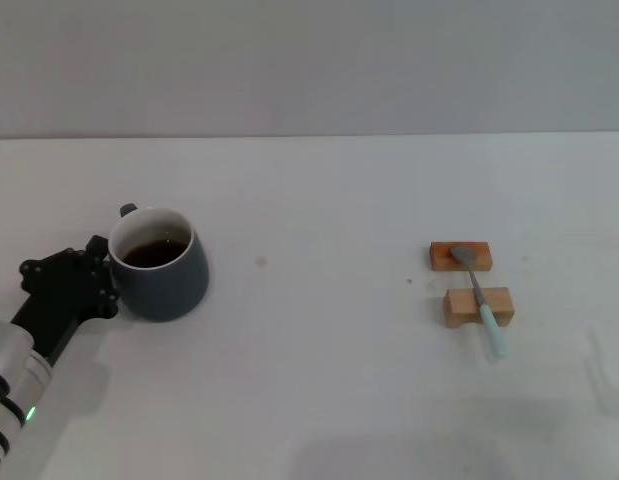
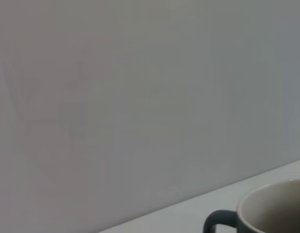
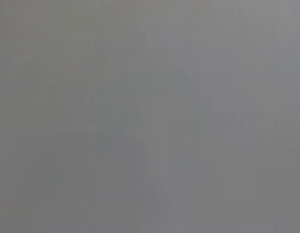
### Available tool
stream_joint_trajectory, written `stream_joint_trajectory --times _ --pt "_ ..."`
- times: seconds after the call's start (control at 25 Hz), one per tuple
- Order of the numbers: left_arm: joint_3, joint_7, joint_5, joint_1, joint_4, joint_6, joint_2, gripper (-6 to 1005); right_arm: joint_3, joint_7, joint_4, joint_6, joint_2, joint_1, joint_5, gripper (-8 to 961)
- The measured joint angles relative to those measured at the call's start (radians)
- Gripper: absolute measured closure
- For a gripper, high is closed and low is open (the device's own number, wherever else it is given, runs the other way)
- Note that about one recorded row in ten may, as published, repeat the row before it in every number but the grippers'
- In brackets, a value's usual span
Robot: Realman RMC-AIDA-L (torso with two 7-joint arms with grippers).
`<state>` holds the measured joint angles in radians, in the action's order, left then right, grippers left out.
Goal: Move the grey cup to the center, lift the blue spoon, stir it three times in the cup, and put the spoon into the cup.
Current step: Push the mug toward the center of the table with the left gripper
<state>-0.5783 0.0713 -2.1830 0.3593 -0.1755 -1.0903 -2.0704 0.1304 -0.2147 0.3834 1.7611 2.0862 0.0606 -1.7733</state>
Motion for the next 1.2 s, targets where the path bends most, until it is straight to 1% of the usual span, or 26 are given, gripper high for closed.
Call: stream_joint_trajectory --times 0.2,0.24,0.4,0.48,0.52,0.64,0.72,0.92,1.0,1.2 --pt "0.012 0.0 -0.001 0.001 -0.007 0.0 -0.001 976 0.0 0.0 0.0 0.0 0.0 -0.001 0.0 303" --pt "0.047 0.0 -0.002 0.008 -0.021 -0.002 -0.001 975 0.0 0.0 0.0 0.0 0.0 -0.001 0.0 303" --pt "0.078 0.0 -0.002 0.012 -0.04 -0.001 -0.002 973 0.0 0.0 0.0 0.0 0.0 0.0 0.0 302" --pt "0.078 0.0 -0.002 0.012 -0.04 -0.001 -0.002 972 0.0 0.0 0.0 0.0 0.0 0.001 0.0 301" --pt "0.124 0.0 -0.003 0.013 -0.063 -0.004 -0.002 972 0.0 0.0 0.0 0.0 0.0 0.001 0.0 301" --pt "0.124 0.0 -0.003 0.013 -0.063 -0.004 -0.002 970 0.0 0.0 0.0 0.0 0.0 0.002 0.0 300" --pt "0.149 -0.001 -0.003 0.015 -0.069 -0.007 -0.002 969 0.0 0.0 0.0 0.0 0.0 0.002 0.0 300" --pt "0.14 -0.001 0.002 0.015 -0.062 -0.003 -0.002 967 0.0 0.0 0.0 0.0 -0.001 0.002 0.0 298" --pt "0.111 -0.001 0.005 0.017 -0.057 0.001 0.0 966 0.0 0.0 0.0 0.0 -0.001 0.002 0.0 298" --pt "0.114 -0.001 0.0 0.028 -0.069 0.004 -0.002 964 0.0 0.0 0.0 0.0 -0.002 0.002 0.0 297"
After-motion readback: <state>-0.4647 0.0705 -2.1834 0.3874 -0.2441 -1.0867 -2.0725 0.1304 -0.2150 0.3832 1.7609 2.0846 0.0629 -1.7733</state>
